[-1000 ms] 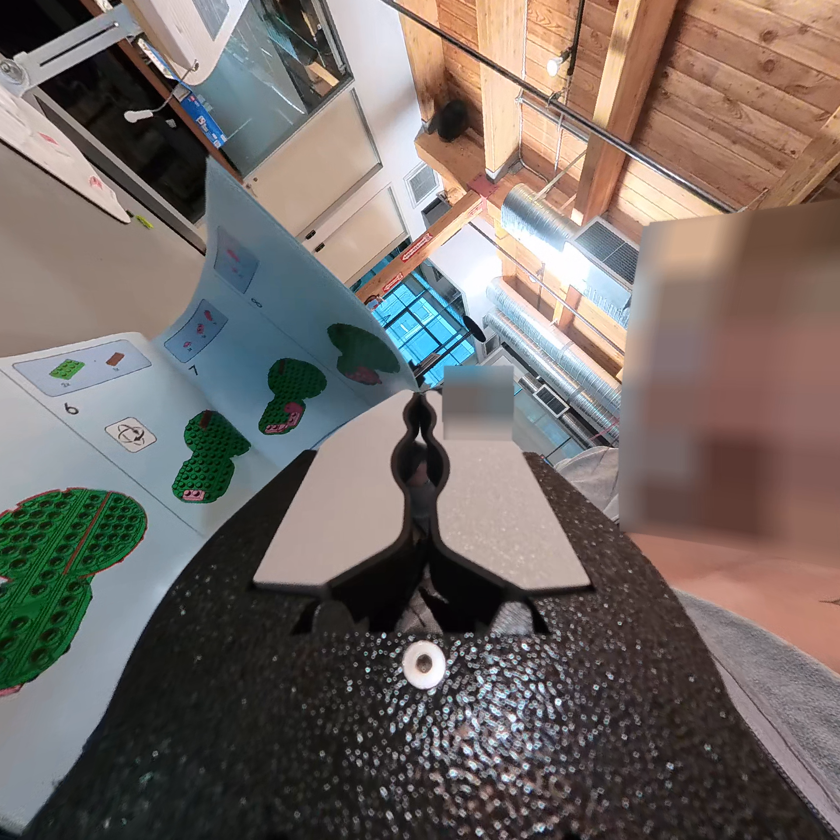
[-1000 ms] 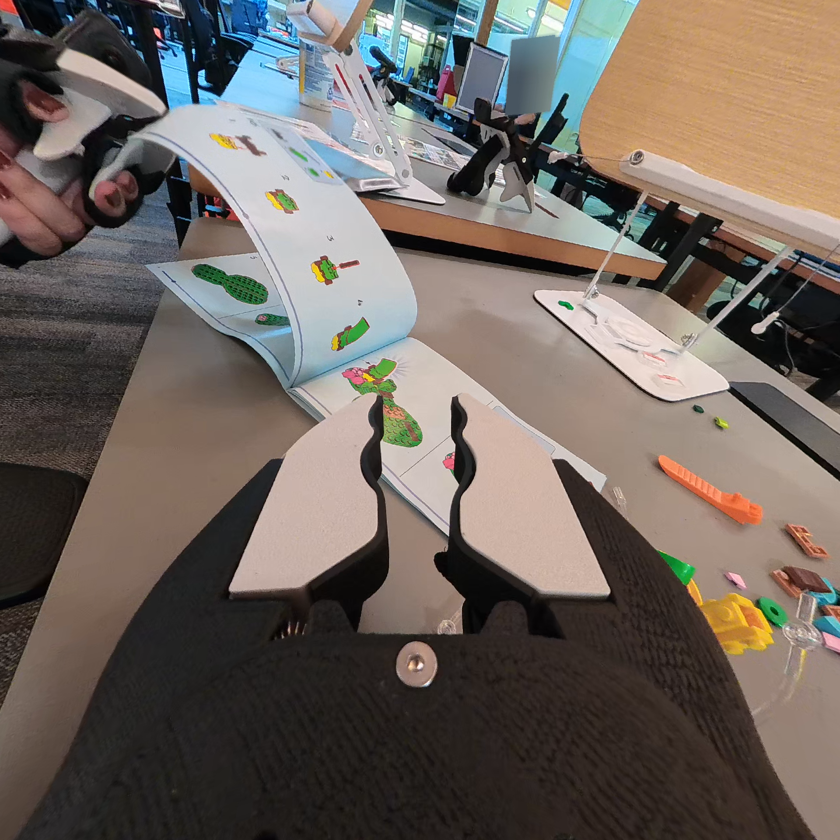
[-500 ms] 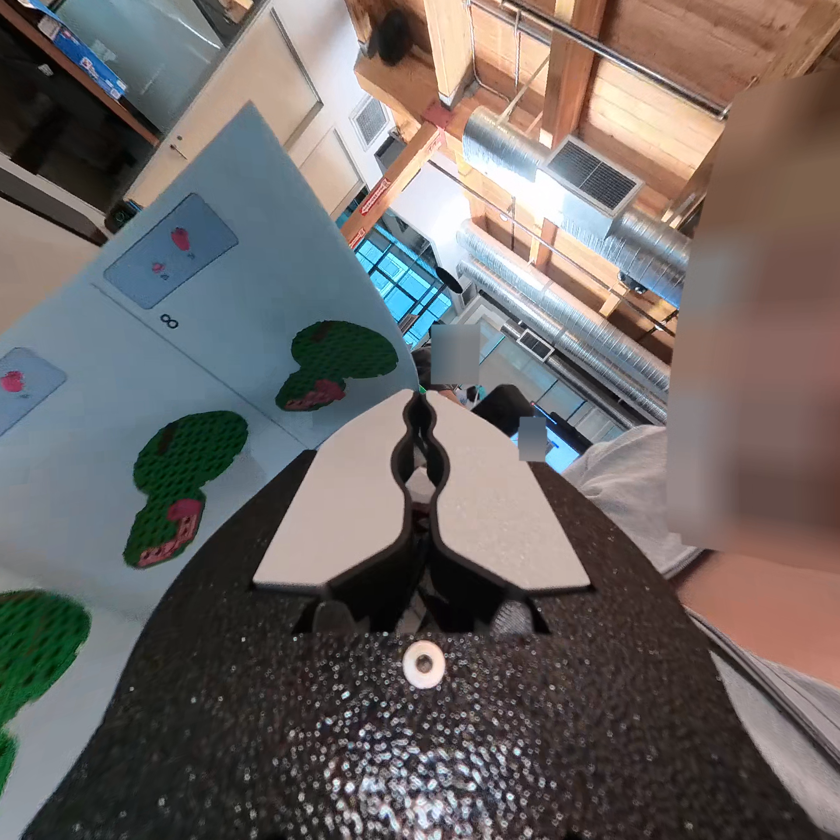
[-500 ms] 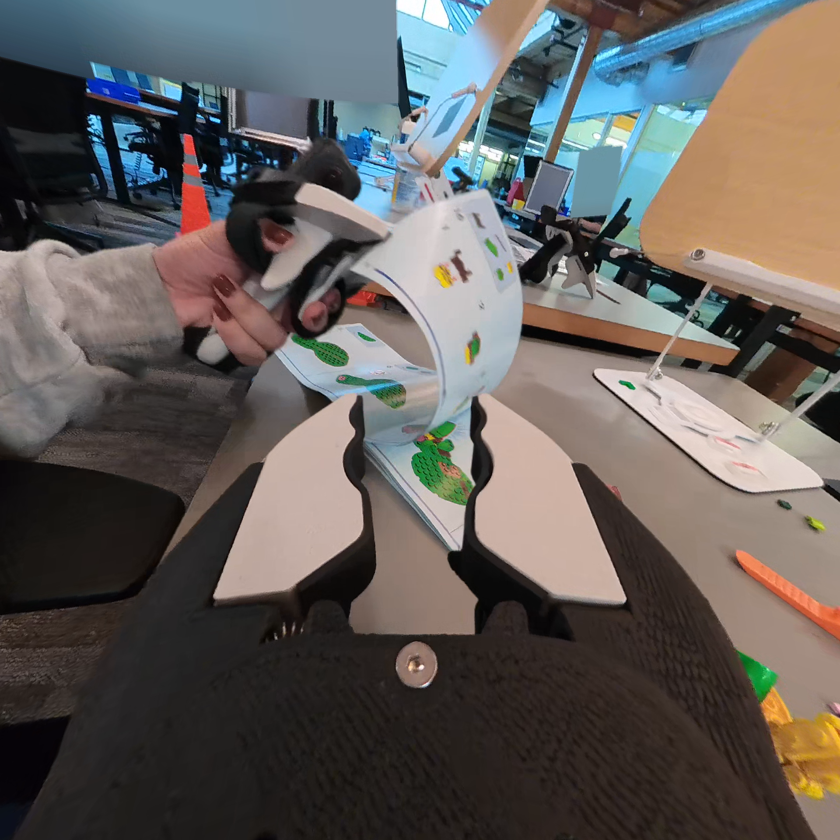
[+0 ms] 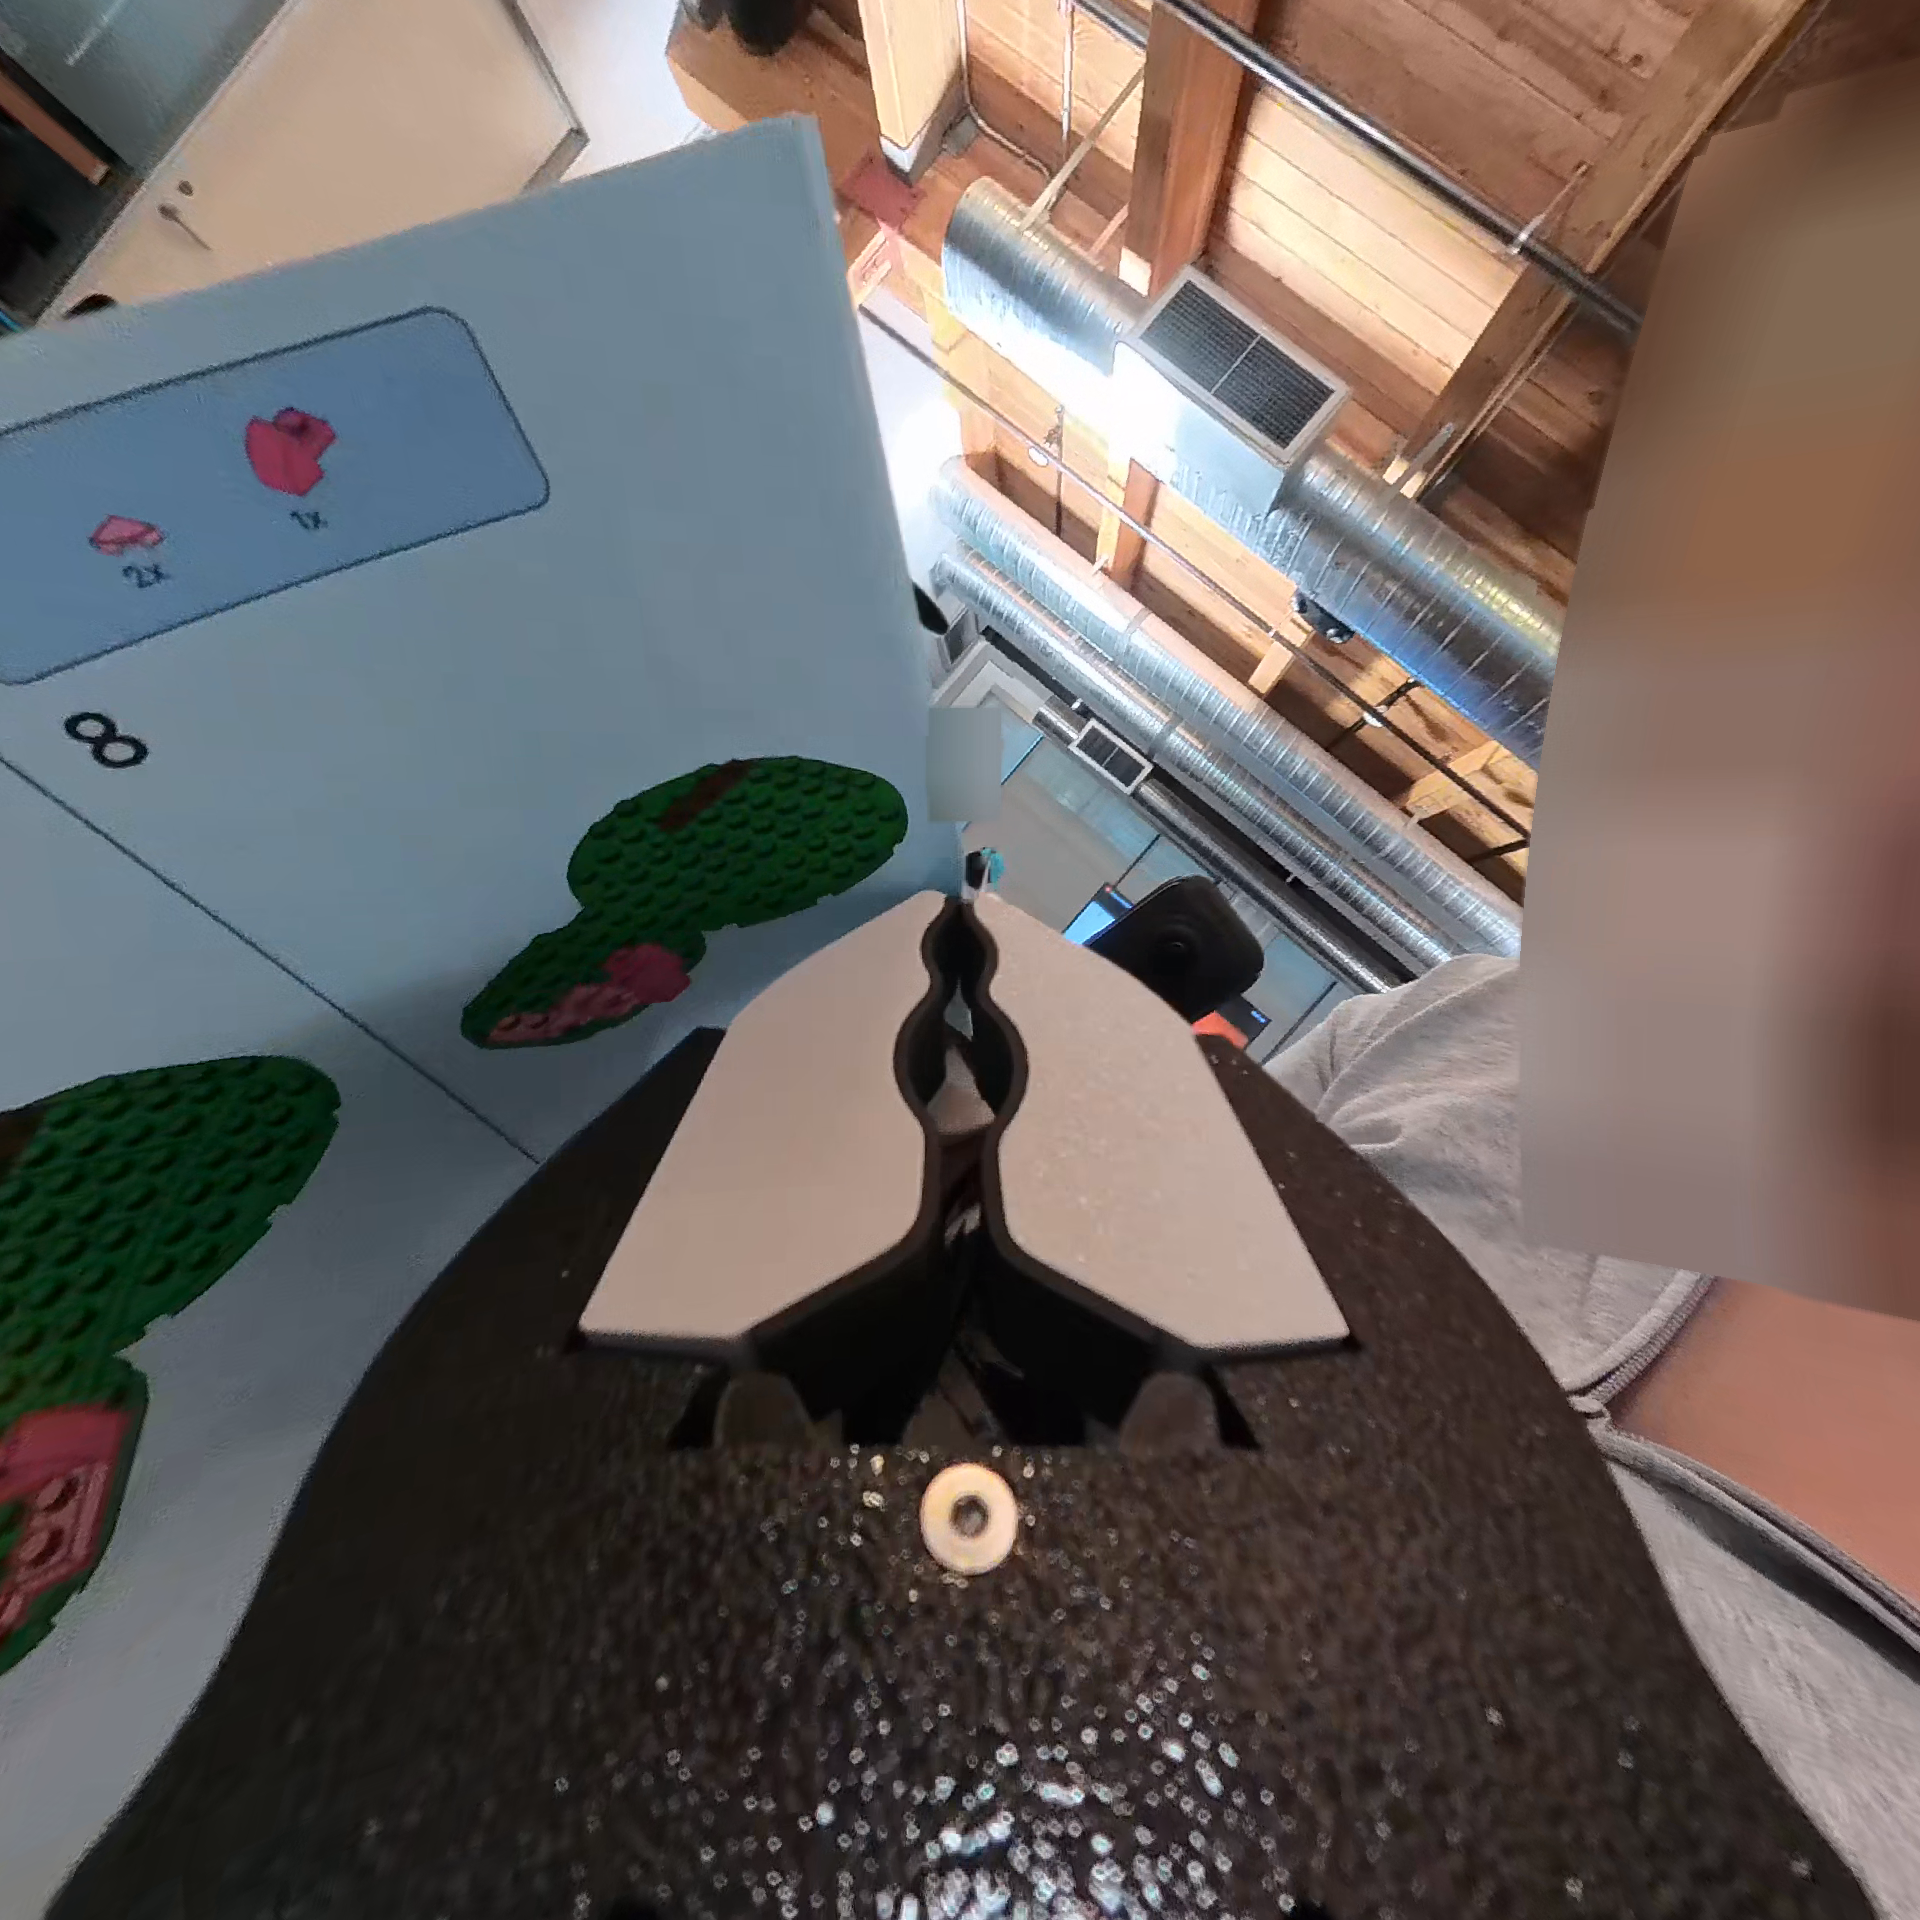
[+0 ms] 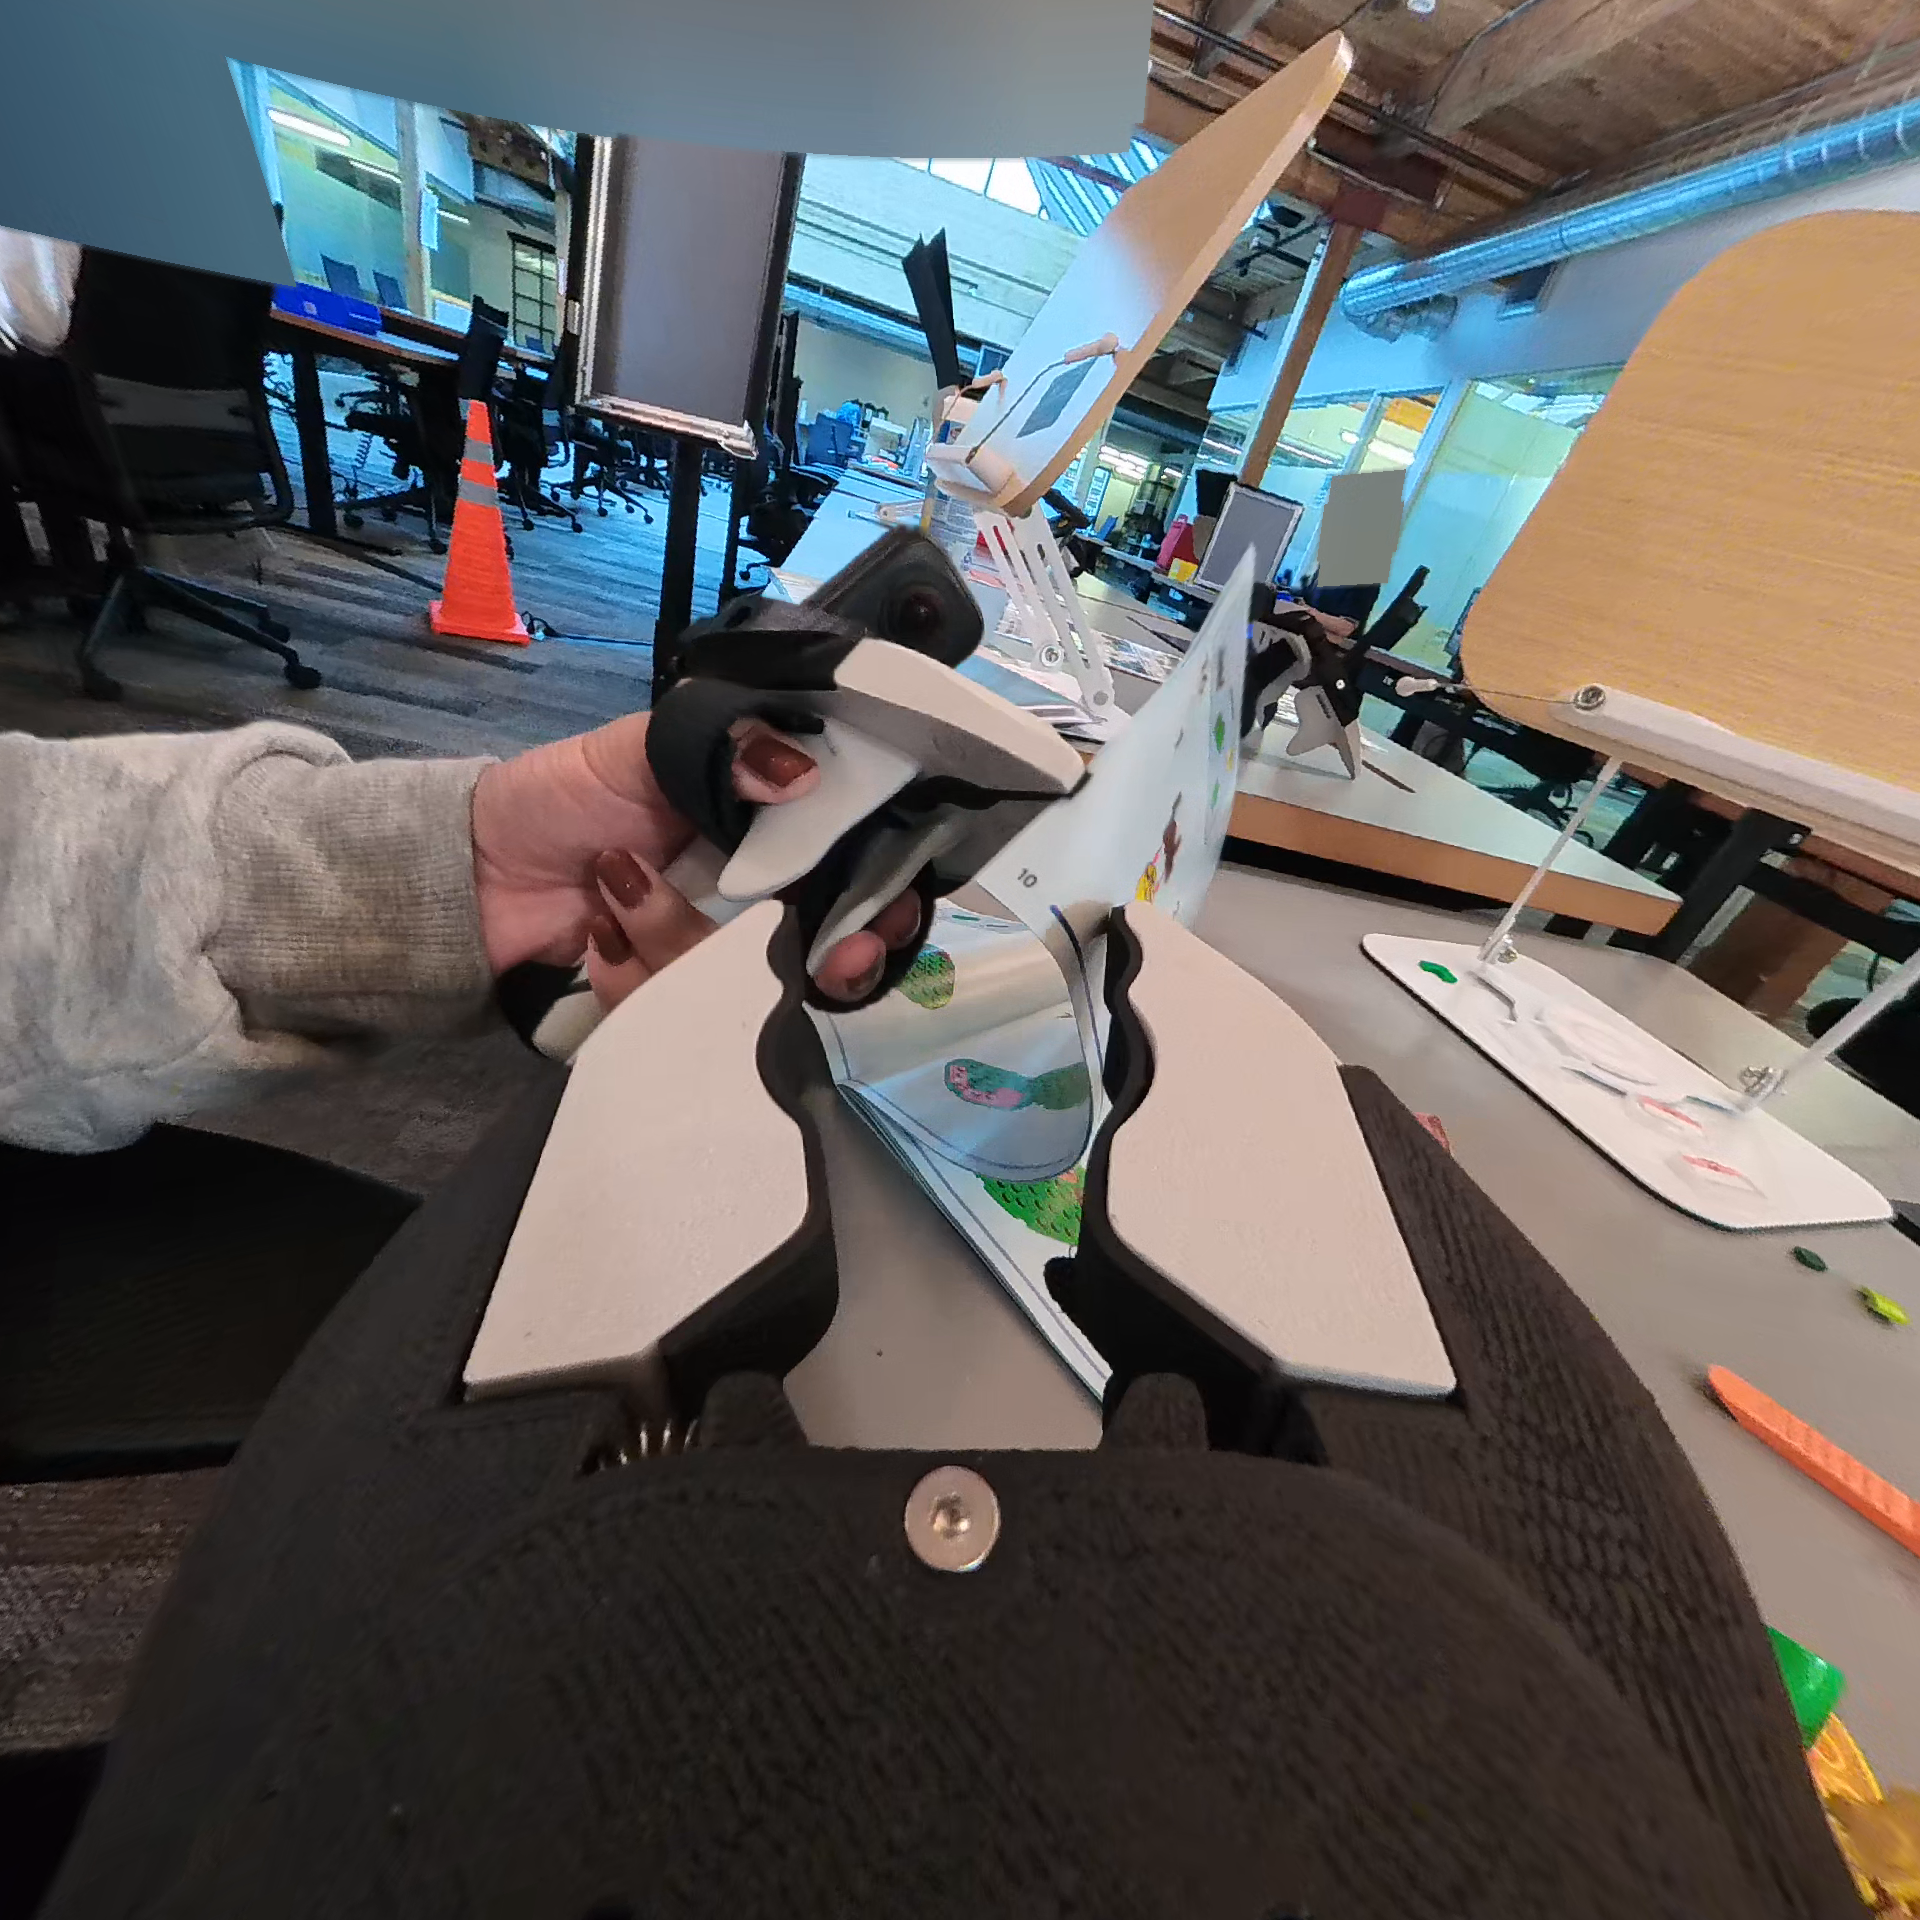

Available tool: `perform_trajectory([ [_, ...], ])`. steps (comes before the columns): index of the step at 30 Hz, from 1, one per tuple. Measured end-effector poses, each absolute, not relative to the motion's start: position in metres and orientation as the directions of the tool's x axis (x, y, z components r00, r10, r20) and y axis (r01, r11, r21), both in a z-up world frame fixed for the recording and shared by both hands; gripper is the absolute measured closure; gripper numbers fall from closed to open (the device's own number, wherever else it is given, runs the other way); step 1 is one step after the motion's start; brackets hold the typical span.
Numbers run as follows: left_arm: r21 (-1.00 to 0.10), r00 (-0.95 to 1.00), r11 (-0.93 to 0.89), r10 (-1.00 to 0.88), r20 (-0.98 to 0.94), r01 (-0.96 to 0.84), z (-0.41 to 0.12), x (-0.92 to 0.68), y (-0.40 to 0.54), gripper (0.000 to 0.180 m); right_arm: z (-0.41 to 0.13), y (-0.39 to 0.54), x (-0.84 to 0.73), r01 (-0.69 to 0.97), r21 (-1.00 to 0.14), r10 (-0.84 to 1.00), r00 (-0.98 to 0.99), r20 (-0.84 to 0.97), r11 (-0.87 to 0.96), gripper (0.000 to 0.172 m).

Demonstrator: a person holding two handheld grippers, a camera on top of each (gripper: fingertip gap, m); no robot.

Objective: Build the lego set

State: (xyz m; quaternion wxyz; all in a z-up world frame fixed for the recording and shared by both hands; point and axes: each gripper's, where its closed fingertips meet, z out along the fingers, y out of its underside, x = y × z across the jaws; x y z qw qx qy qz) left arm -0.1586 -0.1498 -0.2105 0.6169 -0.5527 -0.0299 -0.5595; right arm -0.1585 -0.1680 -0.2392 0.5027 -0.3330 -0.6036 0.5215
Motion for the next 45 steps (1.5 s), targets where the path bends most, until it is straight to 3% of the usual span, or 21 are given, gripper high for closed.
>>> perform_trajectory([
  [1, -0.646, 0.365, -0.240, -0.662, 0.655, 0.725, -0.210, -0.158, -0.150, 0.180, -0.239, -0.168, -0.158, -0.123, -0.966, 0.928, -0.274, 0.253, 0.227, 0.118],
  [19, -0.659, 0.378, -0.263, -0.647, 0.662, 0.705, -0.218, -0.155, -0.147, 0.180, -0.239, -0.160, -0.157, -0.099, -0.979, 0.943, -0.268, 0.199, 0.178, 0.123],
  [28, -0.640, 0.431, -0.314, -0.528, 0.732, 0.702, -0.236, -0.177, -0.151, 0.180, -0.281, -0.111, -0.168, 0.237, -0.970, 0.994, -0.089, -0.069, -0.046, 0.126],
  [32, -0.611, 0.408, -0.343, -0.505, 0.761, 0.713, -0.237, -0.201, -0.182, 0.180, -0.291, -0.100, -0.166, 0.299, -0.948, 0.992, -0.030, -0.126, -0.111, 0.130],
  [39, -0.526, 0.492, -0.228, -0.193, 0.849, 0.819, -0.268, -0.282, -0.238, 0.180, -0.302, -0.092, -0.165, 0.377, -0.924, 0.998, 0.040, -0.058, -0.069, 0.135],
  [45, -0.552, 0.555, -0.147, -0.022, 0.832, 0.821, -0.270, -0.310, -0.266, 0.180, -0.301, -0.092, -0.165, 0.371, -0.928, 0.998, 0.047, -0.030, -0.045, 0.138],
])
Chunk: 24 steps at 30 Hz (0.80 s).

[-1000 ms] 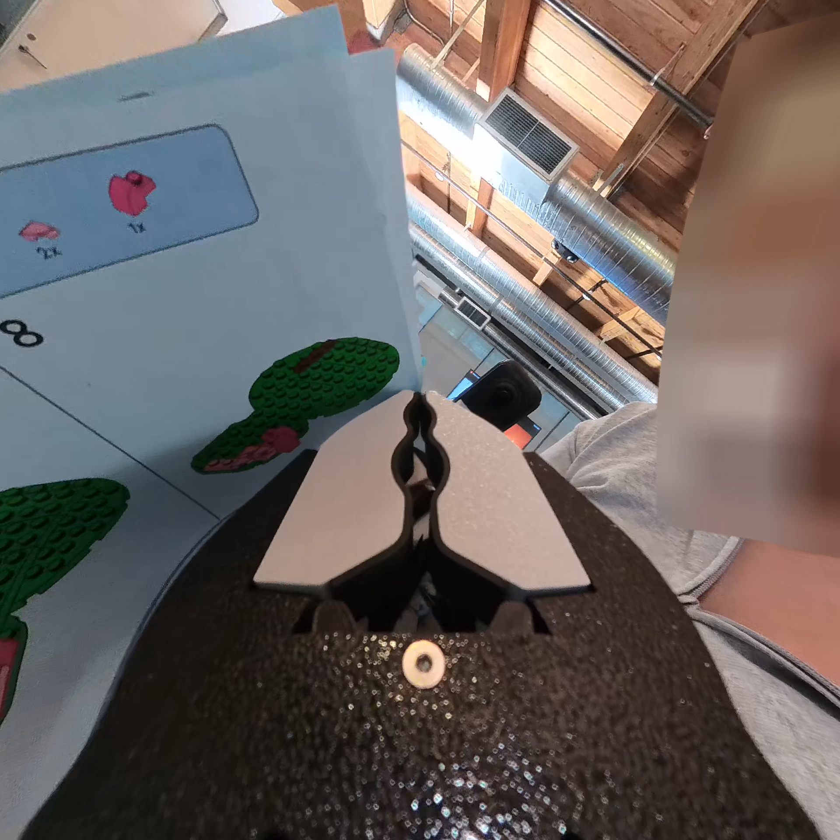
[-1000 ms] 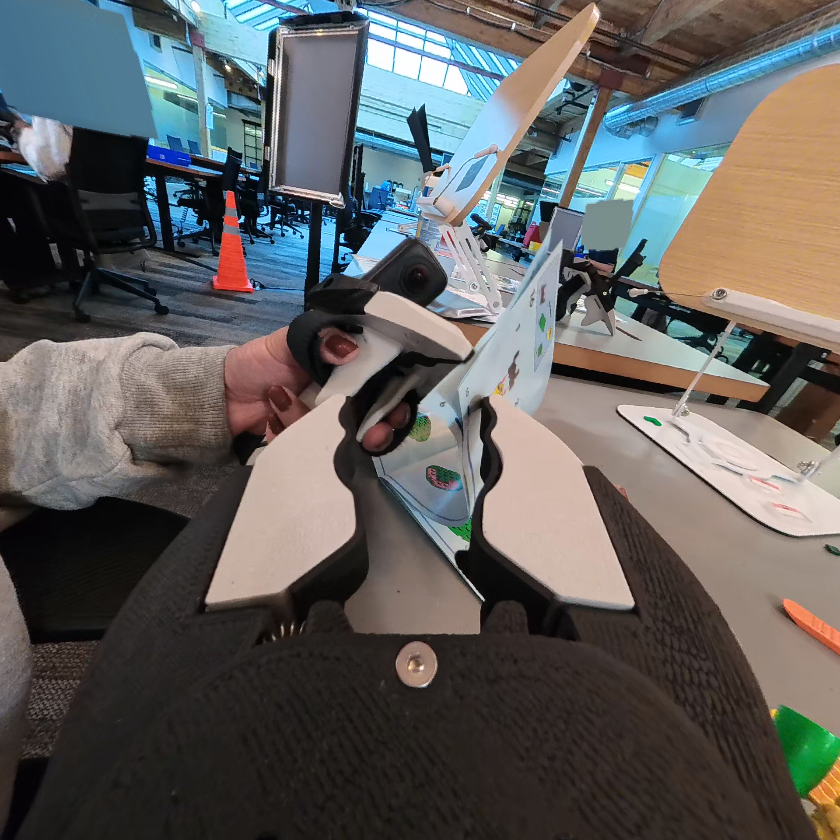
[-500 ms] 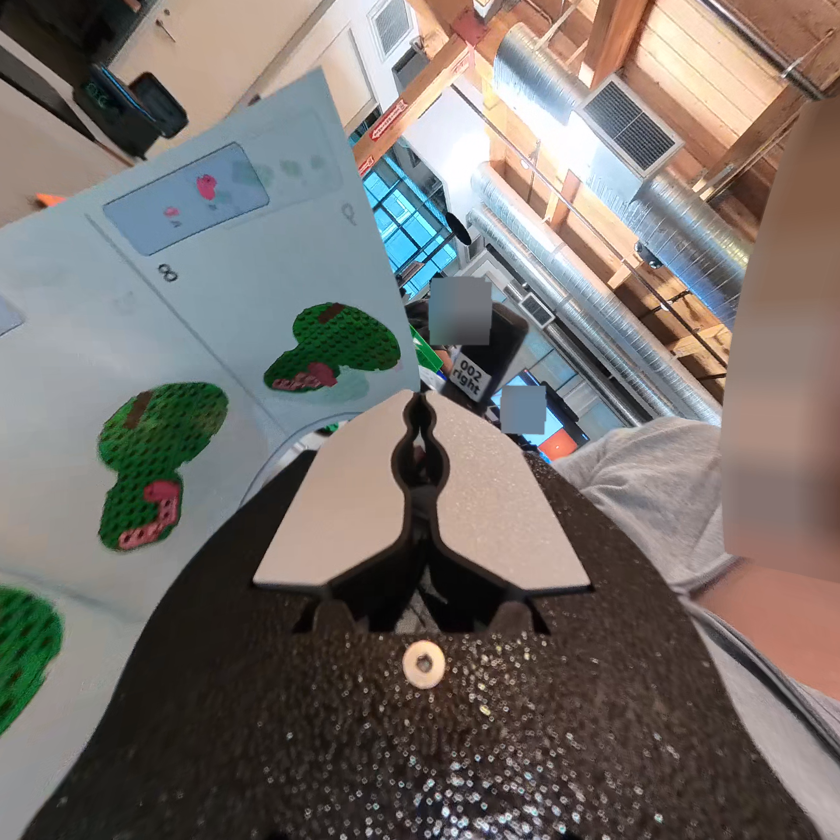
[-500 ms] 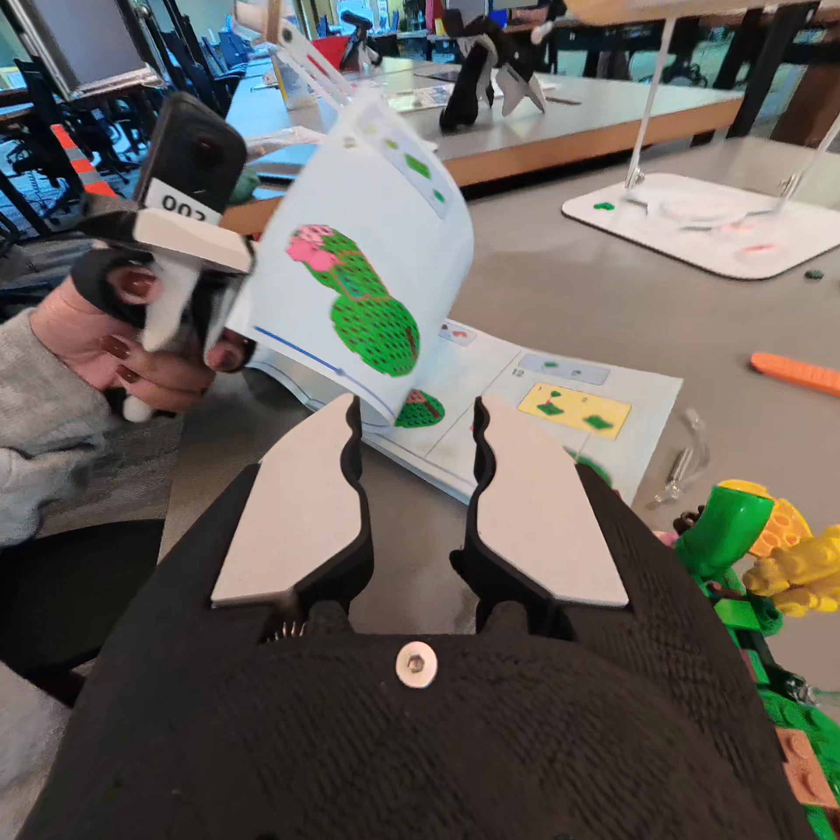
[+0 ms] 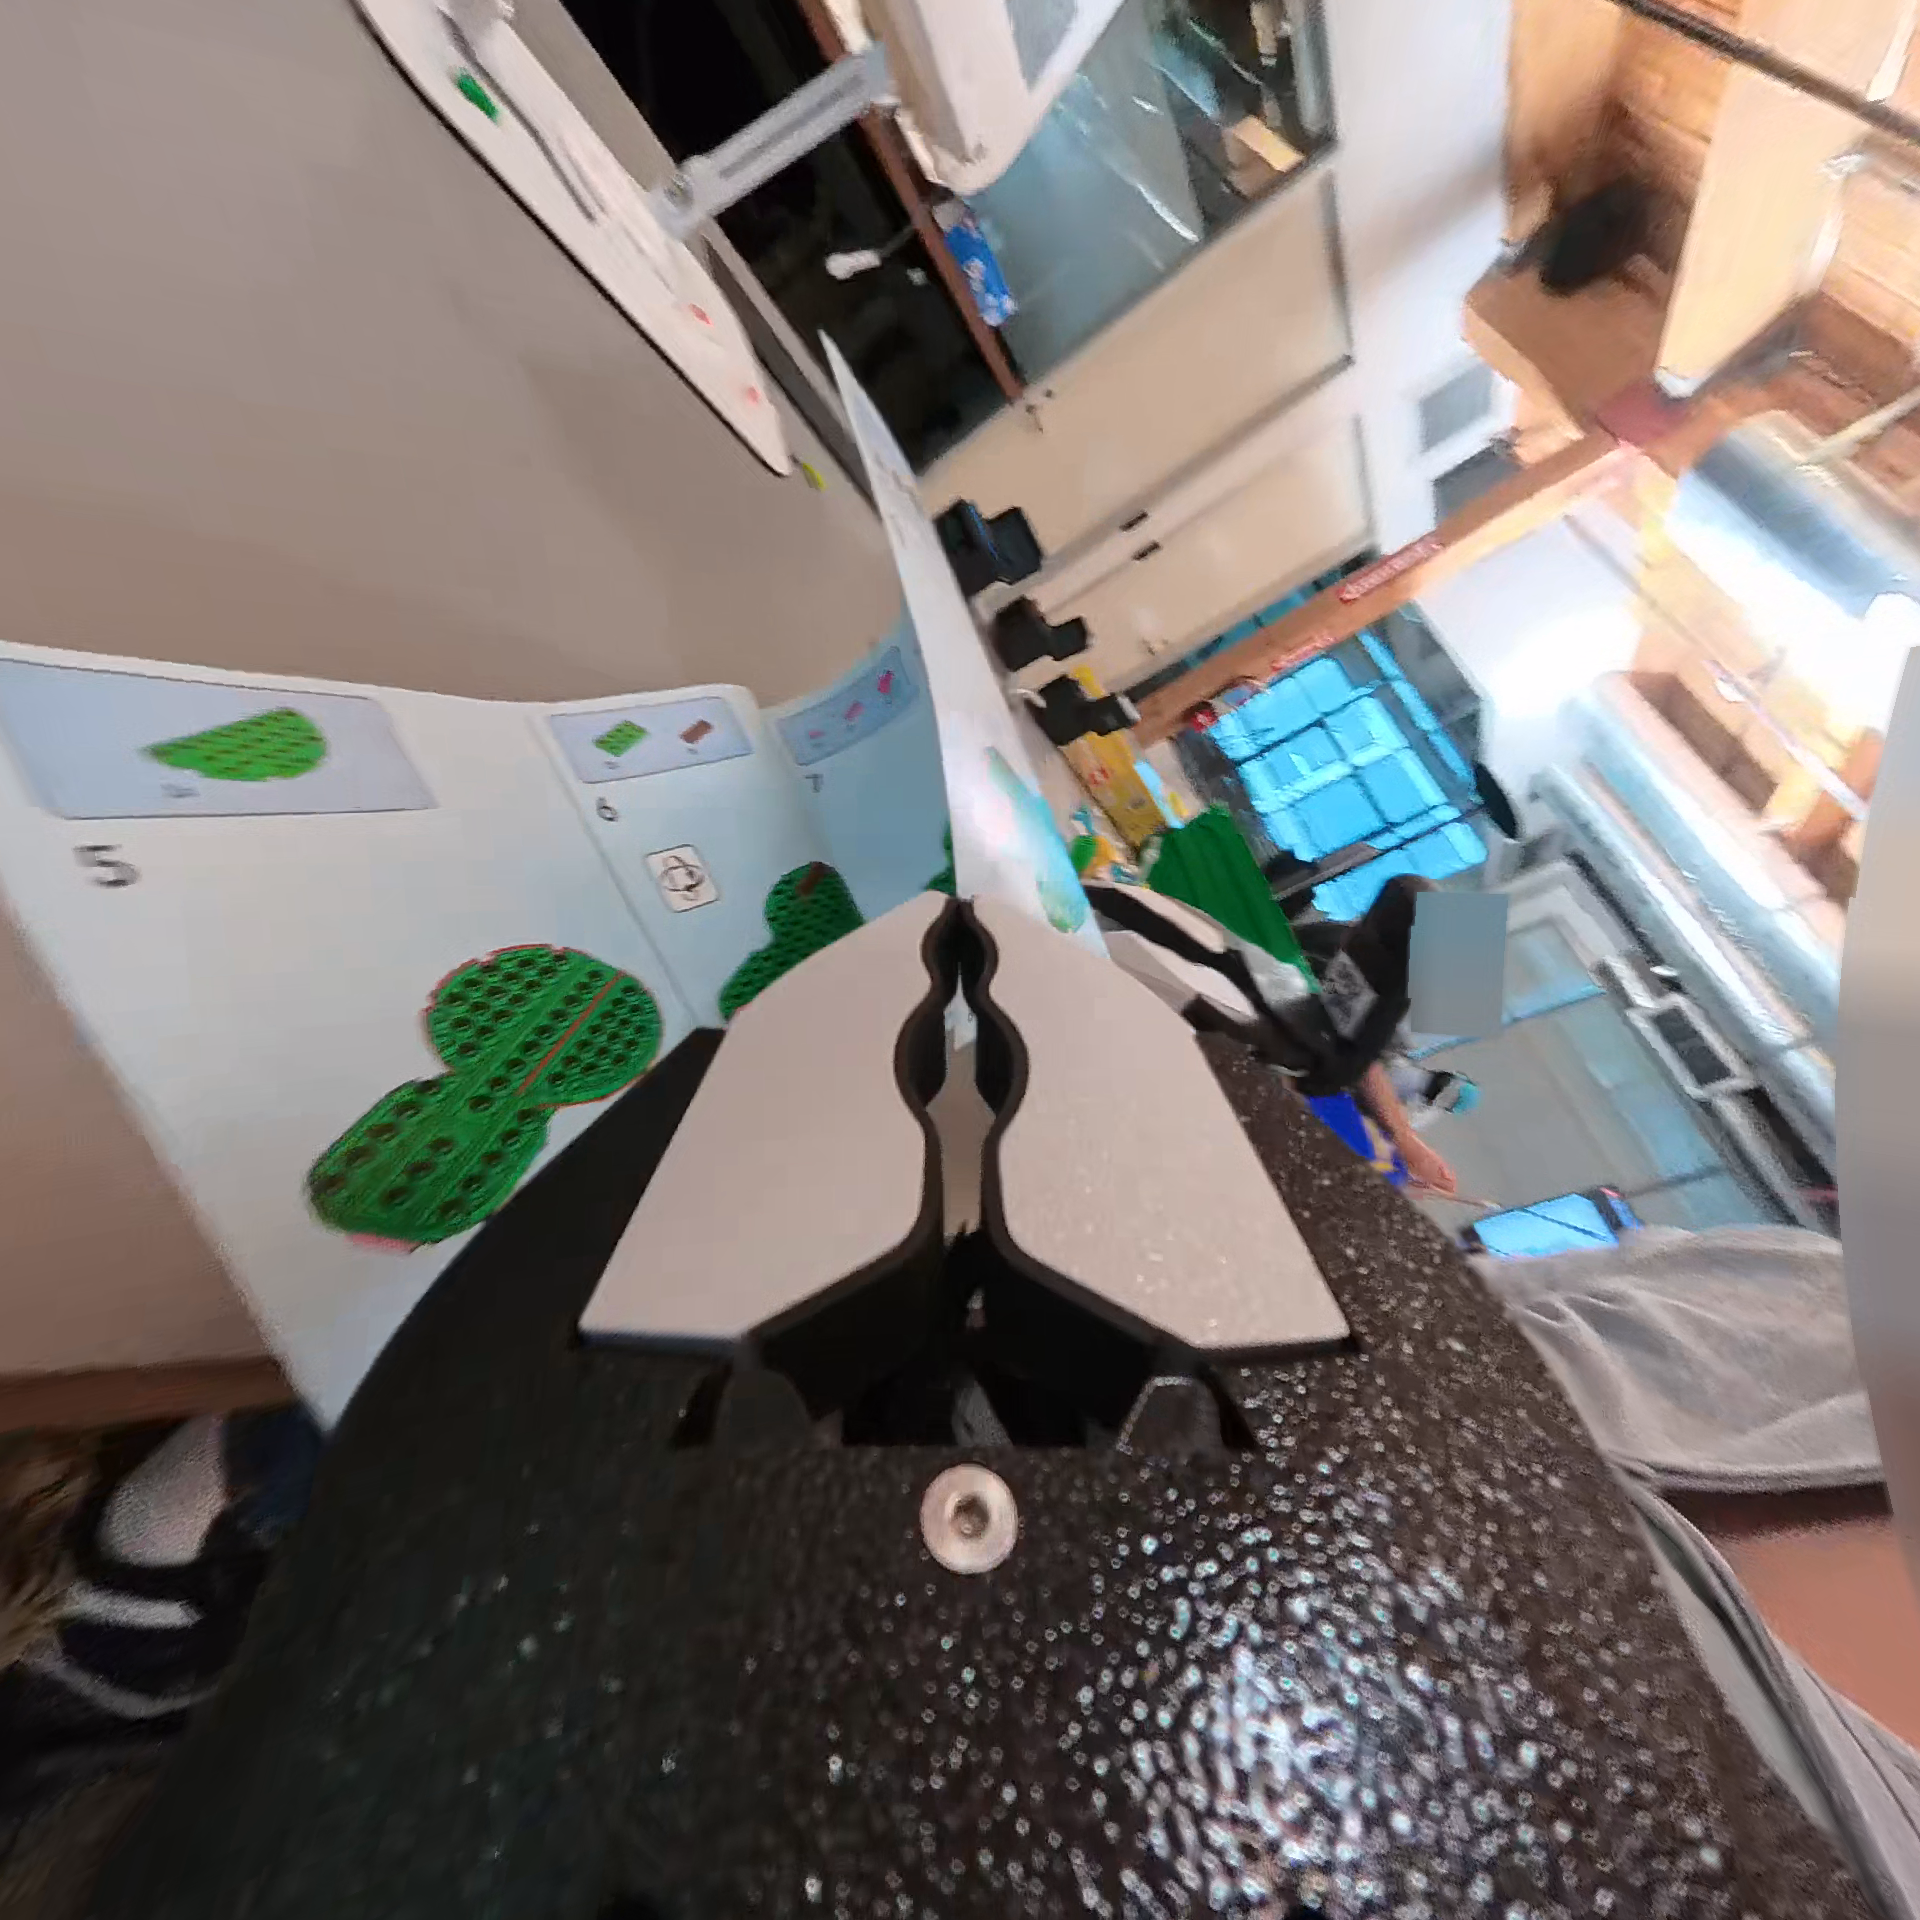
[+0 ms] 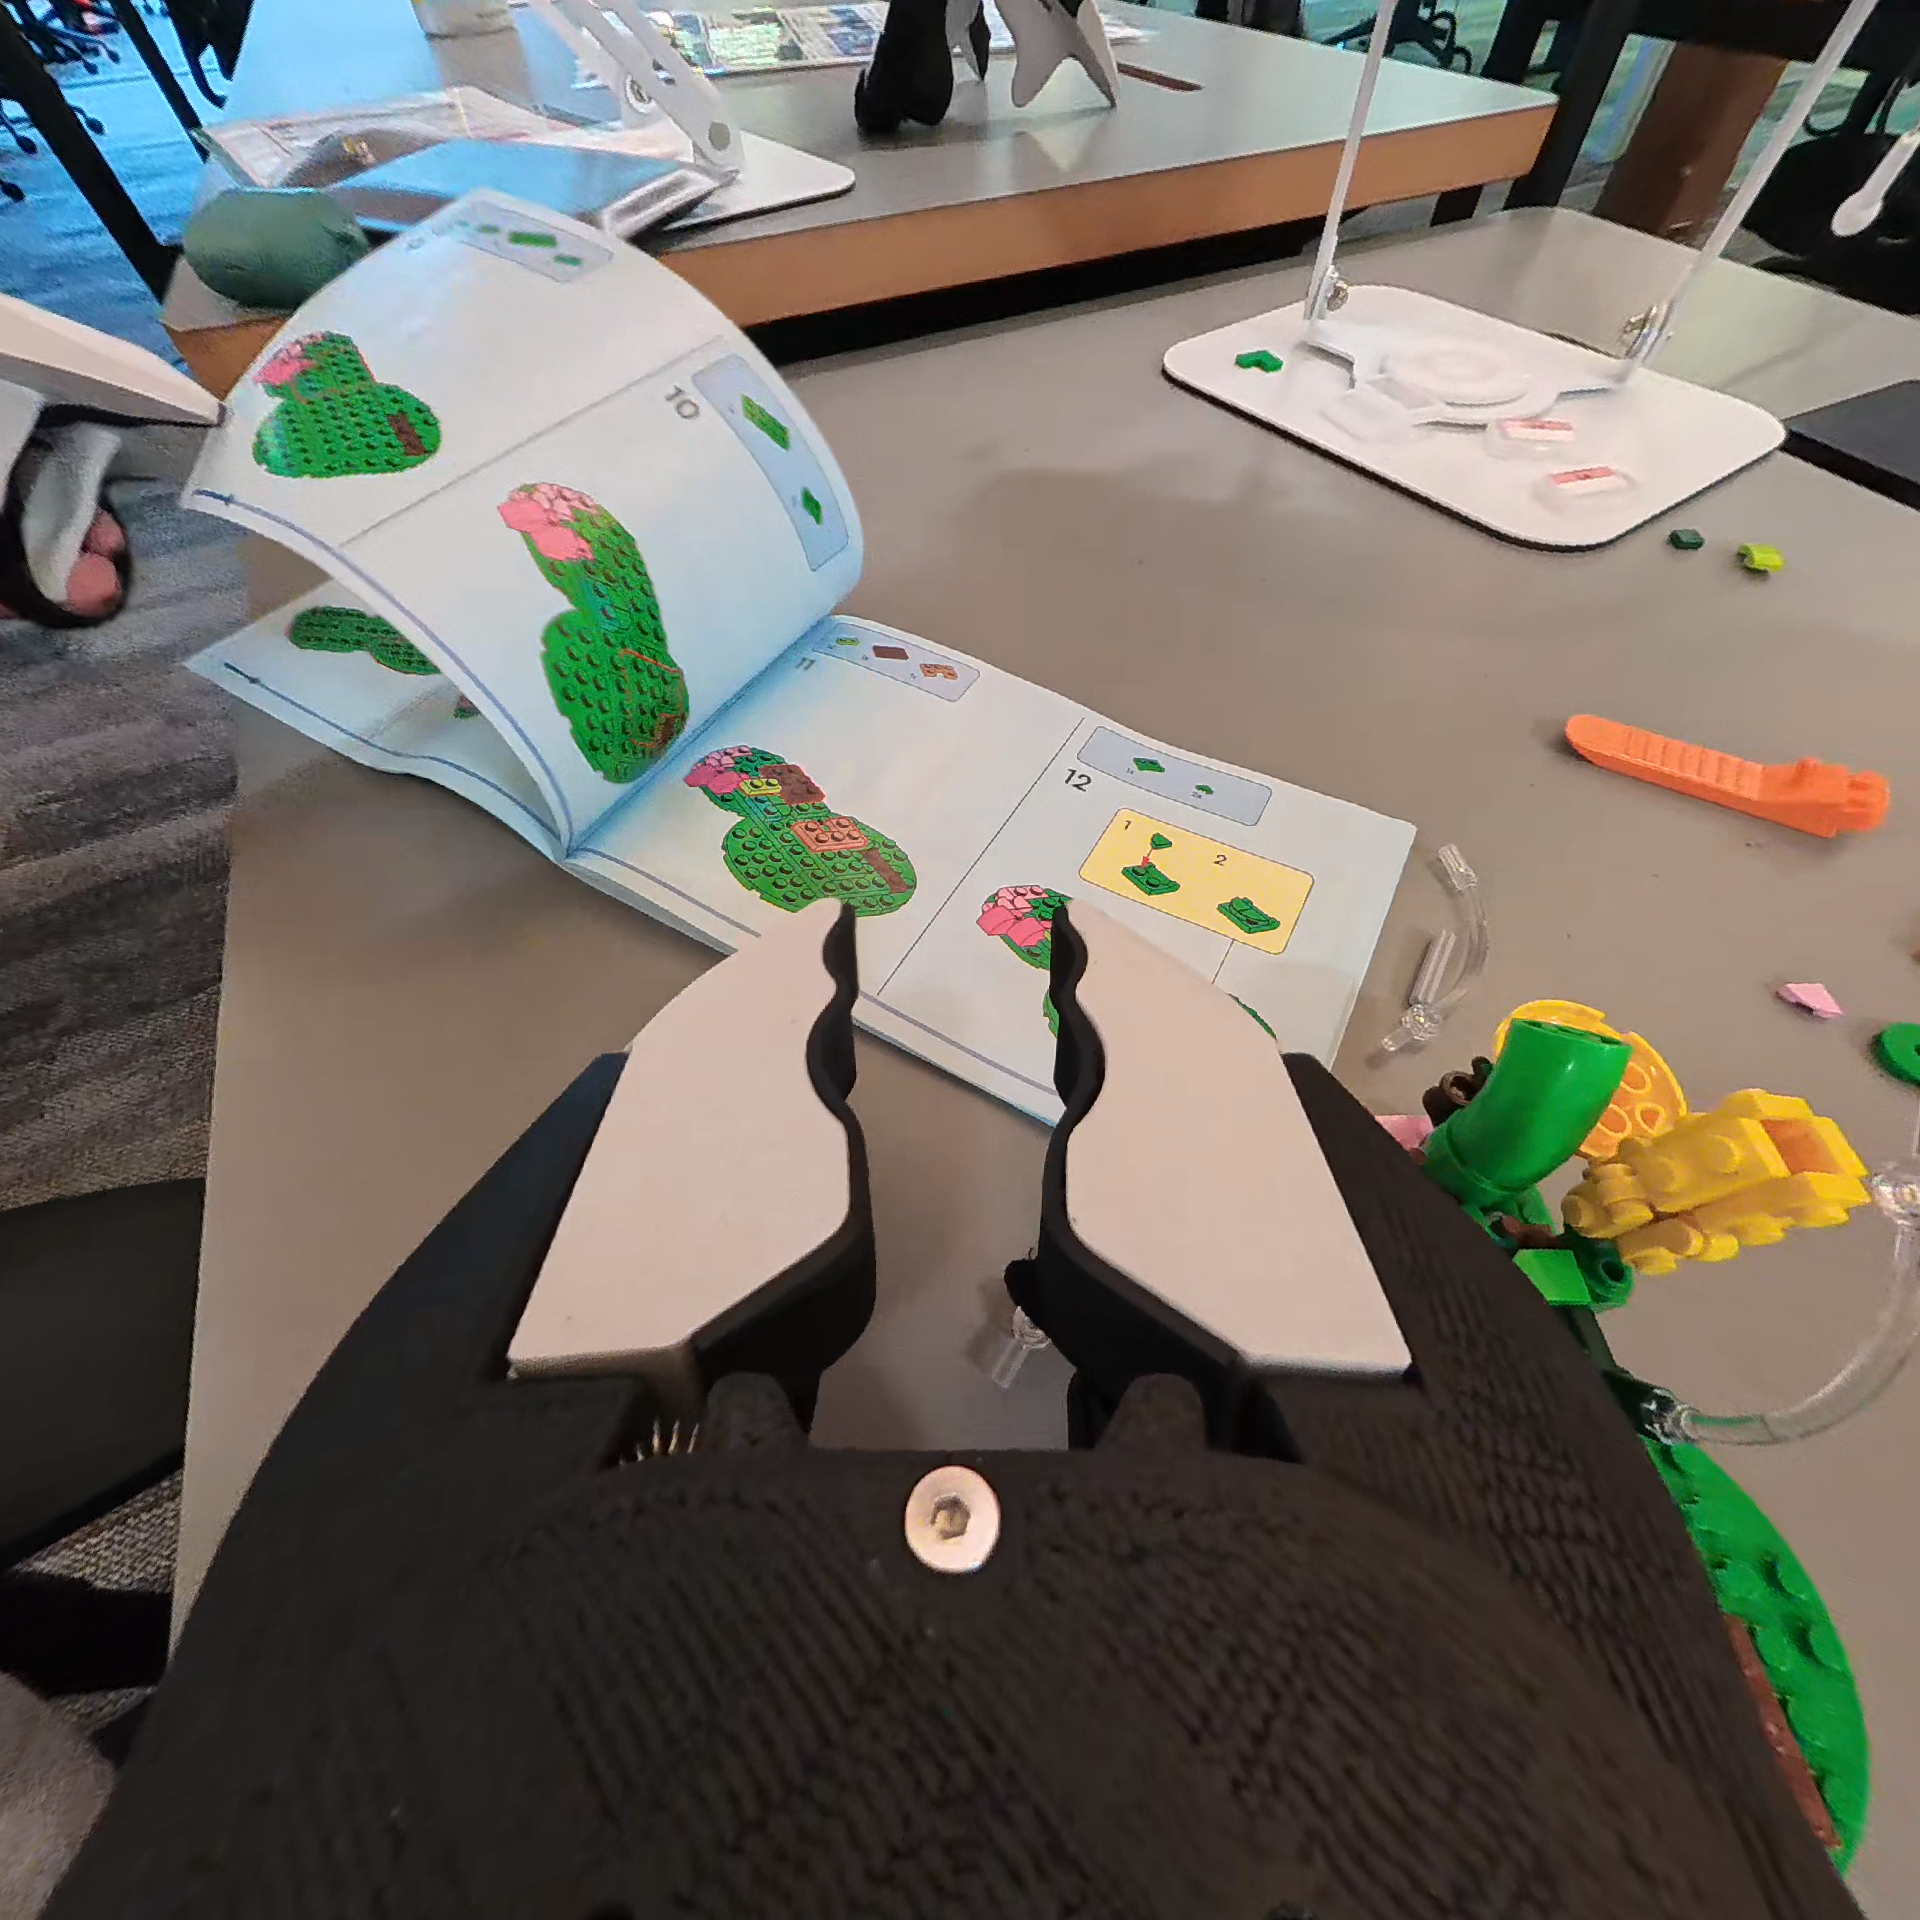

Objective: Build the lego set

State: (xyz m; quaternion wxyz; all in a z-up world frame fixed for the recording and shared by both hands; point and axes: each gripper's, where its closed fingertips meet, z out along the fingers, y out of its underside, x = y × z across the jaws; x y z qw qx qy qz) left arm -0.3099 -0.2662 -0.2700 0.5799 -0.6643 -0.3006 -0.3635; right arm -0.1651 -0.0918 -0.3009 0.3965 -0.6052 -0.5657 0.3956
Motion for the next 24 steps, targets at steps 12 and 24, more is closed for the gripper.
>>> perform_trajectory([
  [12, -0.731, 0.666, 0.157, 0.321, 0.673, 0.664, -0.235, -0.366, -0.301, 0.132, -0.297, -0.090, -0.165, 0.350, -0.937, 0.998, 0.061, 0.016, -0.006, 0.141],
  [24, -0.784, 0.783, 0.132, -0.268, 0.562, 0.607, -0.196, -0.246, -0.161, 0.139, -0.220, -0.055, -0.136, -0.014, -0.975, 0.918, 0.341, 0.205, 0.223, 0.161],
])
